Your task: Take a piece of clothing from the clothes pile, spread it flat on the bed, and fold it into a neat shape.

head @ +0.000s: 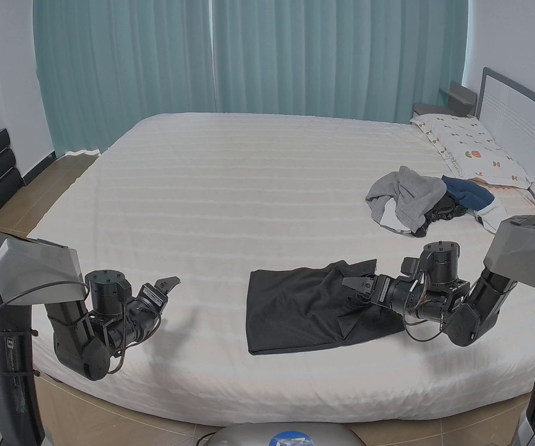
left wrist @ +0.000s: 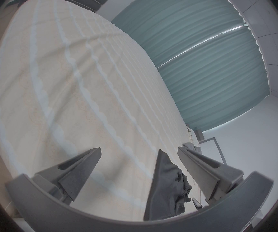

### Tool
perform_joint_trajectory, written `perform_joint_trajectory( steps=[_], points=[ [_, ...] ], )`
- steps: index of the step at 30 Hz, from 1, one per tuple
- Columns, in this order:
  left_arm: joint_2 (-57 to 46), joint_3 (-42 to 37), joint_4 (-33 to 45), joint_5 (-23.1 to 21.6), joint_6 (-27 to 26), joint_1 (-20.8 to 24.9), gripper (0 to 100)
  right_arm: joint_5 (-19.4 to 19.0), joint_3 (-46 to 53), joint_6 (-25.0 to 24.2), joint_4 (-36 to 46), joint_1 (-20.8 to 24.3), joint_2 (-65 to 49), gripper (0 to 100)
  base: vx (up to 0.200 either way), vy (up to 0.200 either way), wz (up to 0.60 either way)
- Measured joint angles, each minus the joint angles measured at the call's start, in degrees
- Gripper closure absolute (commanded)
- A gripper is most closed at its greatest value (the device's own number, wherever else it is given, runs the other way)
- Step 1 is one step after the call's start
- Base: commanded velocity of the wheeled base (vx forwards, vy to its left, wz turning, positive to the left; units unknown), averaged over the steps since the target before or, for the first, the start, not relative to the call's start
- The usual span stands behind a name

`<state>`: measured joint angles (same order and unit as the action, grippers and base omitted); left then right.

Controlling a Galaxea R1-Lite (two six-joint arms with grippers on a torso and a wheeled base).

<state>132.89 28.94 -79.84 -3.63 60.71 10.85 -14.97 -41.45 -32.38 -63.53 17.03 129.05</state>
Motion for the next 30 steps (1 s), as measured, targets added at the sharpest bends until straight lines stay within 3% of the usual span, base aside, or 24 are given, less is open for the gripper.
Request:
perform_joint_trajectory(
  steps=[6, 30],
  points=[
    [0.2, -1.3, -0.4, -0.5, -1.9, -0.1, 0, 0.0, 1.8, 0.1, -0.2, 0.2, -0.6, 0, 0.200, 0.000, 0.00],
    [1.9, -1.6, -0.5, 0.2, -3.9, 0.5, 0, 0.0, 5.5, 5.4, -0.5, 1.9, -0.9, 0, 0.000, 0.000, 0.00]
  ],
)
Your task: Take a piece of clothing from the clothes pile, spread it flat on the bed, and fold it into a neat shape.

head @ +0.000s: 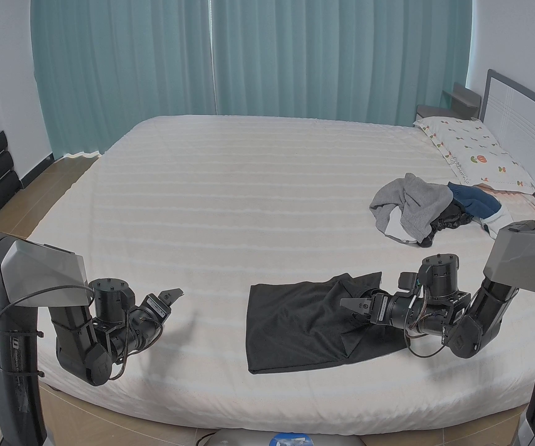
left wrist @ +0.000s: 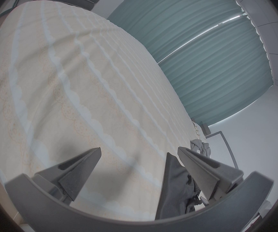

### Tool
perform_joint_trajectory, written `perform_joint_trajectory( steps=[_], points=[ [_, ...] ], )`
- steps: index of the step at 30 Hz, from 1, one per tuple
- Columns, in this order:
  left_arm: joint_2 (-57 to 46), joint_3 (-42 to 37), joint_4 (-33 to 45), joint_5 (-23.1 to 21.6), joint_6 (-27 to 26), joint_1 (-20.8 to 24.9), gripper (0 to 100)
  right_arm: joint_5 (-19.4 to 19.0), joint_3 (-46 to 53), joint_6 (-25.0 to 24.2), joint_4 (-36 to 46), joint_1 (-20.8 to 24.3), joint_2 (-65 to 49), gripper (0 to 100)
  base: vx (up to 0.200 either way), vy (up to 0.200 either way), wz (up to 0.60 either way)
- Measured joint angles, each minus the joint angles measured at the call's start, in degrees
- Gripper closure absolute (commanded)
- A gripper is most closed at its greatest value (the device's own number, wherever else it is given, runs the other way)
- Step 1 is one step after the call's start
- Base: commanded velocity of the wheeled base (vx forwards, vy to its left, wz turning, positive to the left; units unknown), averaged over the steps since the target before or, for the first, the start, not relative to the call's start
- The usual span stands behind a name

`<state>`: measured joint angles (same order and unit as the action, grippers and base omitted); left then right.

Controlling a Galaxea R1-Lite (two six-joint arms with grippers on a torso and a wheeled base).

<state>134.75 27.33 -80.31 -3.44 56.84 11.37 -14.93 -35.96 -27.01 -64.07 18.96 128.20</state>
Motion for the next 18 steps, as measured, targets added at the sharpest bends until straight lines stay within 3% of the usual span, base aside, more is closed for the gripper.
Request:
perform_joint_trajectory(
  steps=[10, 11, 18],
  points=[
    [0.1, 0.1, 0.0, 0.0, 0.0, 0.0, 0, 0.1, 0.5, 3.4, -2.8, 0.6, 3.1, 0, 0.000, 0.000, 0.00],
    [0.1, 0.1, 0.0, 0.0, 0.0, 0.0, 0, 0.1, 1.0, 3.8, -2.7, 0.7, 3.2, 100, 0.000, 0.000, 0.00],
    [0.2, 0.1, 0.0, 0.0, 0.0, 0.0, 0, 3.7, 2.8, 7.1, -1.4, 0.5, 2.3, 100, 0.000, 0.000, 0.00]
  ],
)
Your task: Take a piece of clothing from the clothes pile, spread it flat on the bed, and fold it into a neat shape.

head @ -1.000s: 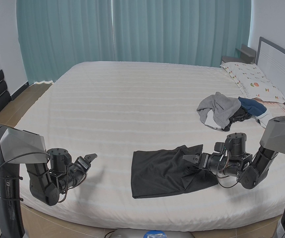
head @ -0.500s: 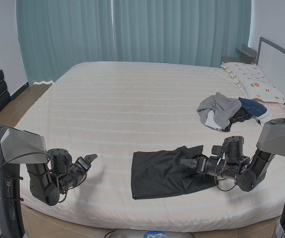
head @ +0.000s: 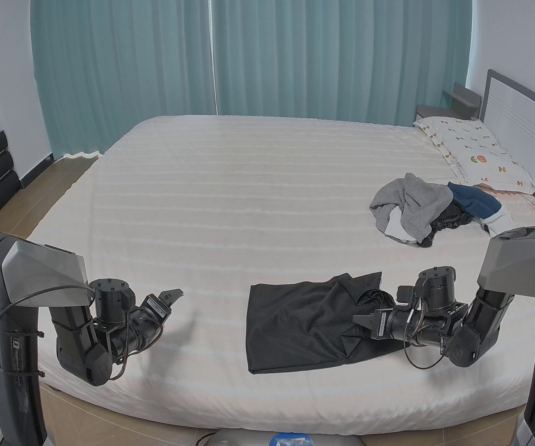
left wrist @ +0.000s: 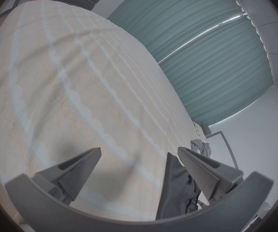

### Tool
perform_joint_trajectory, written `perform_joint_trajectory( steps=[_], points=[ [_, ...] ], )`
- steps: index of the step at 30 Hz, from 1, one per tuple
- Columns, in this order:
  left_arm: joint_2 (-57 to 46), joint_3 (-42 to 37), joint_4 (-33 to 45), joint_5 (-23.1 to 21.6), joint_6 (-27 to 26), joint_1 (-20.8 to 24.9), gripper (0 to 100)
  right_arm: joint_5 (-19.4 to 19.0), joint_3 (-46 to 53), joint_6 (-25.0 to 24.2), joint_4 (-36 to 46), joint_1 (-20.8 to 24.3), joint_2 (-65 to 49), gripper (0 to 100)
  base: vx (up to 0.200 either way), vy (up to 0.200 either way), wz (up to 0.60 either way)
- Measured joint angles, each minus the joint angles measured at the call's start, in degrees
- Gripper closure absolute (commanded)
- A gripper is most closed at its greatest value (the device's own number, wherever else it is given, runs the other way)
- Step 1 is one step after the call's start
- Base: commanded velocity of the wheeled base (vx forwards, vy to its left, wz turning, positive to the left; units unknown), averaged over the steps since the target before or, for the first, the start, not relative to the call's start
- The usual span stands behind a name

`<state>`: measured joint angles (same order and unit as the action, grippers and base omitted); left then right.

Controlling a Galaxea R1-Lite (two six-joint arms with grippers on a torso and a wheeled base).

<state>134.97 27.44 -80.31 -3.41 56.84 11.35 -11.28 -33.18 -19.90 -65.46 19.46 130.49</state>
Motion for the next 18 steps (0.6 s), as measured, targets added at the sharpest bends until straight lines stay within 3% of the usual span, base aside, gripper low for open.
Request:
perform_joint_trajectory(
  steps=[8, 12, 13, 18],
  points=[
    [0.0, 0.0, 0.0, 0.0, 0.0, 0.0, 0, 1.1, 2.2, 5.8, 5.2, -1.0, -2.2, 100, 0.000, 0.000, 0.00],
    [0.0, 0.1, 0.0, 0.0, -0.1, 0.0, 0, 1.4, 2.5, 6.2, 5.6, -1.7, -3.0, 100, 0.000, 0.000, 0.00],
    [0.0, 0.1, 0.0, 0.0, -0.1, 0.0, 0, 1.4, 2.5, 6.0, 5.6, -1.8, -3.1, 0, 0.000, 0.000, 0.00],
    [0.1, 0.0, 0.0, 0.0, -0.1, 0.0, 0, 0.7, 3.0, 3.4, 5.7, -2.8, -4.0, 0, 0.000, 0.000, 0.00]
  ],
)
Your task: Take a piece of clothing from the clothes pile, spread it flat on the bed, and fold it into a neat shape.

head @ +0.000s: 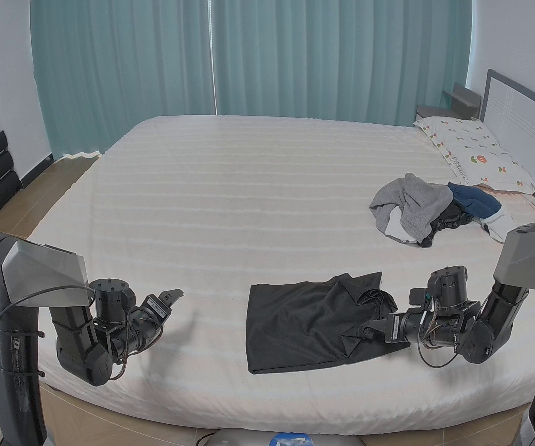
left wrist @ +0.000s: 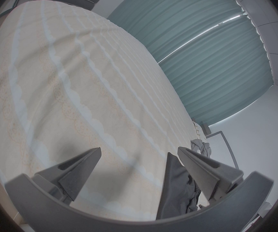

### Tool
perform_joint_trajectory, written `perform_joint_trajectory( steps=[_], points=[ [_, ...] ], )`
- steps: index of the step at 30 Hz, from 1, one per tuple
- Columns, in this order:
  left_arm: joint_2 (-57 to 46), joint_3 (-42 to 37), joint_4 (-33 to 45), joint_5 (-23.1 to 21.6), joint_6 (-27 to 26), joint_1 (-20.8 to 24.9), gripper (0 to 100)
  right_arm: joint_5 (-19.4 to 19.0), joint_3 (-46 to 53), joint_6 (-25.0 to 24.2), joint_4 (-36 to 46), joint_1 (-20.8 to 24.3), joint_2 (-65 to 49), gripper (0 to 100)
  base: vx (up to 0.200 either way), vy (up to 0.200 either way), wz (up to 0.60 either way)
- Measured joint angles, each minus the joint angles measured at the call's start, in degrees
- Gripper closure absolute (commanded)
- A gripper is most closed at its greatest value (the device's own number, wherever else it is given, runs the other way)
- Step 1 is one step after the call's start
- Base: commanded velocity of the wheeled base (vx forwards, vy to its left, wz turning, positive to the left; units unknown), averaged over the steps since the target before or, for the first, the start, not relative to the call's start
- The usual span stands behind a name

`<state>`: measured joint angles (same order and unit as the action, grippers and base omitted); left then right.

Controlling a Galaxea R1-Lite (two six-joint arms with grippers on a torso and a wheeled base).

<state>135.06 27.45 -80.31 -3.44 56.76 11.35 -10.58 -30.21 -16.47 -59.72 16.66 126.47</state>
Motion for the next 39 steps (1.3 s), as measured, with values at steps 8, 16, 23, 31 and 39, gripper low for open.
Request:
perform_joint_trajectory(
  steps=[8, 16, 23, 31, 39],
  points=[
    [0.0, 0.0, 0.0, 0.0, 0.0, 0.0, 0, -4.4, -0.2, -12.5, 0.2, 0.0, -2.0, 0, 0.000, 0.000, 0.00],
    [0.0, 0.0, 0.0, 0.0, 0.0, 0.0, 0, -6.6, -0.4, -15.8, 0.2, 1.2, -3.0, 0, 0.000, 0.000, 0.00],
    [0.0, 0.0, 0.0, 0.0, 0.0, 0.0, 0, -7.1, -0.4, -16.1, 0.3, 1.6, -0.9, 0, 0.000, 0.000, 0.00],
    [0.0, 0.0, 0.0, 0.0, 0.0, 0.0, 0, -7.4, -1.0, -17.6, -0.1, 2.2, 1.3, 0, 0.000, 0.000, 0.00],
    [0.0, 0.0, 0.0, 0.1, 0.0, 0.0, 0, -6.7, -2.0, -18.2, -0.4, 2.4, 2.5, 100, 0.000, 0.000, 0.00]
  ],
)
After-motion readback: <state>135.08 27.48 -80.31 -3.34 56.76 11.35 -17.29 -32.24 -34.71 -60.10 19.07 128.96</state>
